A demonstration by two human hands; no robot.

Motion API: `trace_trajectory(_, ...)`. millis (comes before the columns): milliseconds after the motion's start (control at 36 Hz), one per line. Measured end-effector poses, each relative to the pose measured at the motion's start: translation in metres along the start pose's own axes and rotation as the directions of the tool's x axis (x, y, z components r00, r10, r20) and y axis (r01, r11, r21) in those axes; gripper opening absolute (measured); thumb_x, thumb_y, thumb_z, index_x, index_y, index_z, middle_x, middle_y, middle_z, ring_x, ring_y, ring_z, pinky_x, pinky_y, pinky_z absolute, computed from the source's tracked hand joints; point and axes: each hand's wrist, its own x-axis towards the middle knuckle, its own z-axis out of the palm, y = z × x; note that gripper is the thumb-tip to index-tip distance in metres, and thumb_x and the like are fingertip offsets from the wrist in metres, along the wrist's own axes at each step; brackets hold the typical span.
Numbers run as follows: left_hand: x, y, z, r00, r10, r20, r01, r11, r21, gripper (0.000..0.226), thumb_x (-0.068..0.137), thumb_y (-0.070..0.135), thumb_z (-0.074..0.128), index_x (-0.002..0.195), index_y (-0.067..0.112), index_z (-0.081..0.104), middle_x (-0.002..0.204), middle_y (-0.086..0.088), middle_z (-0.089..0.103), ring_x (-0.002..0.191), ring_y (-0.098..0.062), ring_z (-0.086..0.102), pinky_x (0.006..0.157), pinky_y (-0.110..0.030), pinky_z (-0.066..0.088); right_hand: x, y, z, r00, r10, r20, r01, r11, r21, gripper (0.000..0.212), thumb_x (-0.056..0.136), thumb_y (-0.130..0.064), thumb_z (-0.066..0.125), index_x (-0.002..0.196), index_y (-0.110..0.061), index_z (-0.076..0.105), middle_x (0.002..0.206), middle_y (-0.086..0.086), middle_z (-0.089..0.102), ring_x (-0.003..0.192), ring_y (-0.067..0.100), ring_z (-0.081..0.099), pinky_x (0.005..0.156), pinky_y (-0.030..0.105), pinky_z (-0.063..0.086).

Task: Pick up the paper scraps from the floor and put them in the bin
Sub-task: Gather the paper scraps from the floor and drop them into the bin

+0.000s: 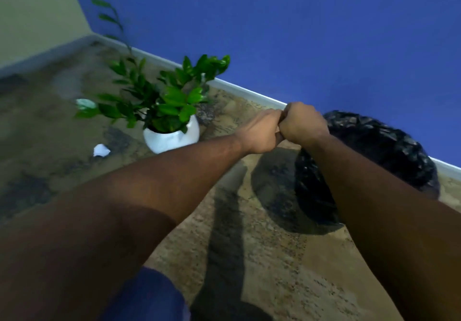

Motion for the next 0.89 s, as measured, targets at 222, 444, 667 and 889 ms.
trace_trajectory(222,-0.101,-0.117,-0.03,0.978,-0.204,0.052,0.198,0.975,0.098,0.031,0.09,0.041,0.06,0.097,0.012,0.063,0.104,-0.011,0.066,0.099,-0.029,0.062,0.075,-0.031,0.044,-0.02,-0.104,0.066,0.966,-0.199,0.166,0.216,0.972,-0.095,0.028,0.079,-0.034,0.067,0.096,-0.011,0.069,0.102,0.016,0.071,0.093,0.034,0.068,0.075,0.032,0.051)
trace_trajectory(444,-0.207,-0.23,-0.056,0.896,-0.436,0.087,0.419,0.893,0.164,0.025,0.094,0.031,0.057,0.106,0.012,0.067,0.113,-0.014,0.065,0.104,-0.032,0.061,0.081,-0.031,0.043,-0.069,-0.201,0.143,0.864,-0.437,0.252,0.468,0.88,-0.078,0.03,0.092,-0.034,0.053,0.115,-0.017,0.063,0.115,0.01,0.066,0.109,0.031,0.064,0.091,0.038,0.05)
trace_trajectory(667,-0.28,-0.316,-0.087,0.787,-0.616,0.03,0.607,0.782,0.145,0.025,0.093,0.02,0.058,0.108,0.002,0.066,0.111,-0.02,0.065,0.102,-0.035,0.063,0.083,-0.036,0.049,-0.093,-0.279,0.201,0.755,-0.538,0.375,0.551,0.83,0.084,0.025,0.095,-0.027,0.053,0.114,-0.014,0.064,0.118,0.01,0.062,0.111,0.029,0.061,0.094,0.037,0.049)
trace_trajectory(889,-0.316,-0.384,-0.085,0.737,-0.675,-0.033,0.672,0.728,0.135,0.036,0.093,0.02,0.054,0.126,0.007,0.06,0.12,-0.022,0.063,0.111,-0.039,0.059,0.089,-0.041,0.048,-0.112,-0.344,0.26,0.677,-0.584,0.448,0.555,0.805,0.21,0.03,0.093,-0.014,0.052,0.121,-0.007,0.061,0.116,0.015,0.064,0.106,0.034,0.061,0.089,0.038,0.051)
